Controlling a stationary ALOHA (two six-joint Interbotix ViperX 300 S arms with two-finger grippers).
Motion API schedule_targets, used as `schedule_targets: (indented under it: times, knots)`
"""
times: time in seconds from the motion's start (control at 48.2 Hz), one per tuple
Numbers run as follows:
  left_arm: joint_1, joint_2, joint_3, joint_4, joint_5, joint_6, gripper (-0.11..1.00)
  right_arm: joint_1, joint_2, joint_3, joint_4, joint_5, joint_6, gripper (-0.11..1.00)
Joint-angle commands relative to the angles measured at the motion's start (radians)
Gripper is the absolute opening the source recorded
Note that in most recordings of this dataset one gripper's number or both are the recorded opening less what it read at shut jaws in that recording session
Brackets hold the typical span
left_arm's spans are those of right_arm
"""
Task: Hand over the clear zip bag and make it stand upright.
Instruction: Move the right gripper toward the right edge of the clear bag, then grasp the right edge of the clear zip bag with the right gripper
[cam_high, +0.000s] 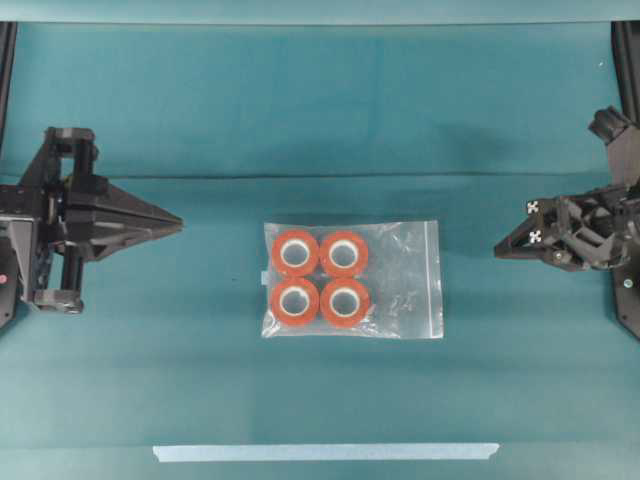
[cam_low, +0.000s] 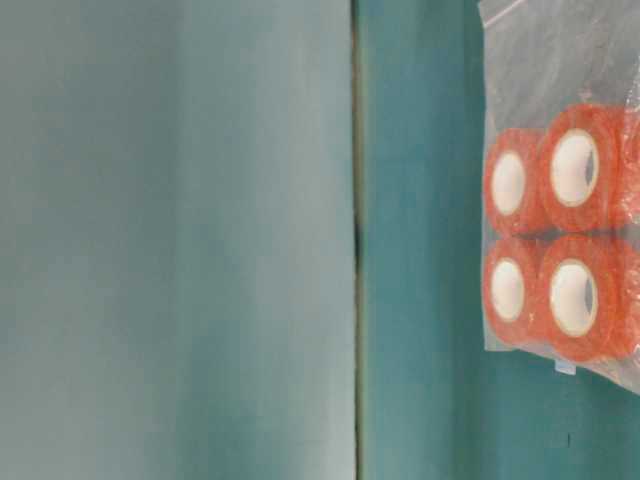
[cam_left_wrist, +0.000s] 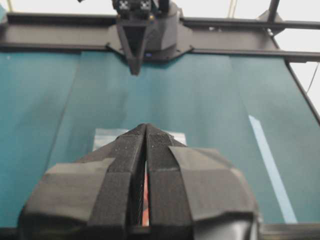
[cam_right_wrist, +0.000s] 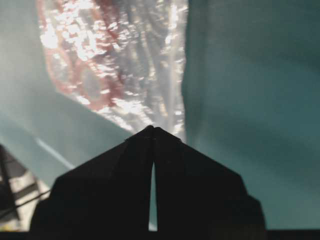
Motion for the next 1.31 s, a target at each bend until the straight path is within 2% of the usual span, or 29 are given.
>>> schedule_targets:
  times: [0.0, 0.166, 0.56, 0.664, 0.871, 0.954, 1.079, 1.286]
  knots:
    - [0.000, 0.006, -0.028, 0.002, 0.011, -0.002, -0.01, 0.012, 0.028, 0.005, -0.006, -0.017, 0.005, 0.00]
    - [-0.002, 0.009, -0.029, 0.003, 0.034, -0.003, -0.01, 0.035, 0.081, 0.011, -0.006, -0.048, 0.000, 0.00]
    - [0.000, 0.003, -0.028, 0.002, 0.037, -0.003, -0.01, 0.121, 0.273, -0.035, 0.008, -0.221, 0.012, 0.02]
    - [0.000, 0.002, -0.026, 0.002, 0.037, -0.005, -0.01, 0.150, 0.327, -0.055, 0.011, -0.259, 0.014, 0.18]
    - [0.002, -0.002, -0.025, 0.002, 0.037, -0.006, -0.01, 0.163, 0.380, -0.092, 0.018, -0.284, 0.026, 0.77]
    - [0.002, -0.005, -0.025, 0.002, 0.037, -0.006, -0.01, 0.163, 0.385, -0.094, 0.021, -0.304, 0.029, 0.91]
    - [0.003, -0.005, -0.025, 0.003, 0.041, -0.009, -0.01, 0.164, 0.387, -0.091, 0.054, -0.351, 0.035, 0.92]
    - [0.003, -0.006, -0.023, 0.002, 0.058, -0.018, -0.01, 0.209, 0.423, -0.083, 0.063, -0.445, 0.041, 0.92]
